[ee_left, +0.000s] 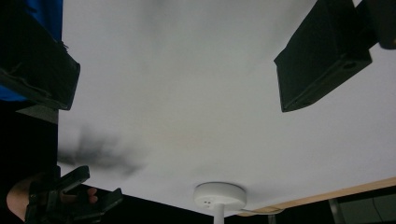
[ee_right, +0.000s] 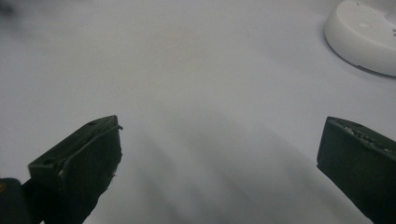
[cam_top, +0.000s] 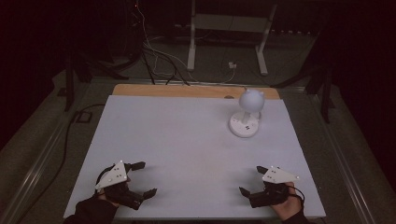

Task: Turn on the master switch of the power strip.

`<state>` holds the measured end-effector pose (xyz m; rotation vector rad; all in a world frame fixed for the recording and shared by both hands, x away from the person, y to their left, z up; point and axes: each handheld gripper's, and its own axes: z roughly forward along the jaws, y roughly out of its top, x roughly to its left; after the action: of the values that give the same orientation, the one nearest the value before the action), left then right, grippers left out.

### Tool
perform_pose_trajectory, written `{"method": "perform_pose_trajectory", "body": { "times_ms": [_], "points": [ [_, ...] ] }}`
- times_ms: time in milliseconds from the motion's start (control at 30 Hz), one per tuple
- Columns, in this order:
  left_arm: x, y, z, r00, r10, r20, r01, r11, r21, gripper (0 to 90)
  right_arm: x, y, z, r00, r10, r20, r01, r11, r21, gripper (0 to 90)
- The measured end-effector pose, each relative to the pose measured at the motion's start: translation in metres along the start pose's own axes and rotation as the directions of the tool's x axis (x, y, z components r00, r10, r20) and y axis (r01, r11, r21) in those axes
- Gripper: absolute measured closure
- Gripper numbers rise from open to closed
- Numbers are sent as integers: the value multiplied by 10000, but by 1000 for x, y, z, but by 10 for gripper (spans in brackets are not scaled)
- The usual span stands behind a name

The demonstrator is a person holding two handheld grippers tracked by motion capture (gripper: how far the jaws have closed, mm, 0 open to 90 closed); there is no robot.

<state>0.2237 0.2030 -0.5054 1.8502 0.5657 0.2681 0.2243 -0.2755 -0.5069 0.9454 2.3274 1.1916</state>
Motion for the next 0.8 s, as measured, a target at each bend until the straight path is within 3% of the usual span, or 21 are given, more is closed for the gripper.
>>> {"method": "perform_pose_trajectory", "body": {
  "times_ms": [367, 567, 800],
  "points": [
    [0, 0, 0, 10000, -3, 33, 3, 10000, -38, 2, 9, 6, 3, 9990, 123, -441, -103, 9990, 444, 0],
    [0, 0, 0, 10000, -21, 64, 21, 10000, -55, 2, 15, 13, 4, 9955, 262, -908, -210, 9981, 585, 0],
    [0, 0, 1, 9999, -51, 89, 51, 10000, -54, 2, 22, 23, 4, 9924, 68, -1231, 14, 9978, 669, 0]
  ]
}}
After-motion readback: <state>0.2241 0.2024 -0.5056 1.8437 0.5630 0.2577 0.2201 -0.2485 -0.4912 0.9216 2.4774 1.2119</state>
